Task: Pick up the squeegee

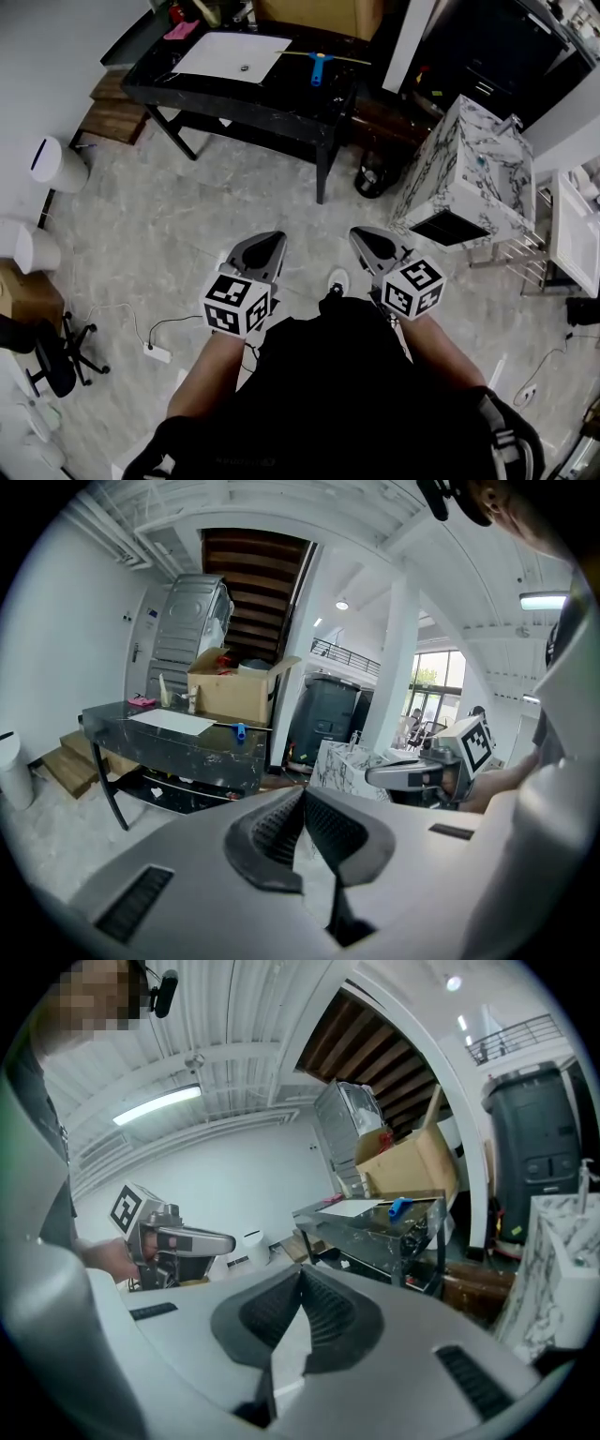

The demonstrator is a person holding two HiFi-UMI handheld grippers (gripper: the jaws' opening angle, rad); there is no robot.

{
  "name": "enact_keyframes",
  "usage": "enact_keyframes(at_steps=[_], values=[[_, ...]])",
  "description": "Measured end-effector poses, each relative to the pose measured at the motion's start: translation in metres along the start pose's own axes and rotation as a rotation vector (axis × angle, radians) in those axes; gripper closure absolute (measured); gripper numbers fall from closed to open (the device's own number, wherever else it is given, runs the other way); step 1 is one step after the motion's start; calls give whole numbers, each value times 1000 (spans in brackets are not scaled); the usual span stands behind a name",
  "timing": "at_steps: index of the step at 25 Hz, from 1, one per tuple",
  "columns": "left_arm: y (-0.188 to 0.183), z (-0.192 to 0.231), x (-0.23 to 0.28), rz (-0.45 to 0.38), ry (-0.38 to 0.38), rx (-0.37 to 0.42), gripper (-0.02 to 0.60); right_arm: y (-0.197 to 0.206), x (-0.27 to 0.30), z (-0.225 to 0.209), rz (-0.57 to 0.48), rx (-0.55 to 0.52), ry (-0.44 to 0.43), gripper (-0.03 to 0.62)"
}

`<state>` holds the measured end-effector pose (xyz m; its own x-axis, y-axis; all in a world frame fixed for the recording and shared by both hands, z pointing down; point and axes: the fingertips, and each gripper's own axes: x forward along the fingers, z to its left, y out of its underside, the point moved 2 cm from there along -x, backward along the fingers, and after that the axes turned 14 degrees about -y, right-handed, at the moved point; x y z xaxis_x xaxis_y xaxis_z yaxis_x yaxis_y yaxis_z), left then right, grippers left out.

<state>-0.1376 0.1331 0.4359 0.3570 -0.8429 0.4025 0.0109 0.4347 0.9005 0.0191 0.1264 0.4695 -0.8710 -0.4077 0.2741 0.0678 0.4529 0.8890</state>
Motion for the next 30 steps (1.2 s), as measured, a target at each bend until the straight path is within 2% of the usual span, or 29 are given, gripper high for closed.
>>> enact_keyframes(at_steps=[10,16,21,30], values=[[-35,-16,88,24,-18,-21,565,-44,-6,-89,-16,-10,-24,586],[-59,-22,122,-4,-50,-16,565,-56,-12,-132,-17,-7,-40,585],[-63,-23,135,1,-83,-23,565,-61,-16,-151,-21,-12,-51,585],[-51,-23,142,51,-76,-6,565,-41,-15,-156,-12,34,-53,585]])
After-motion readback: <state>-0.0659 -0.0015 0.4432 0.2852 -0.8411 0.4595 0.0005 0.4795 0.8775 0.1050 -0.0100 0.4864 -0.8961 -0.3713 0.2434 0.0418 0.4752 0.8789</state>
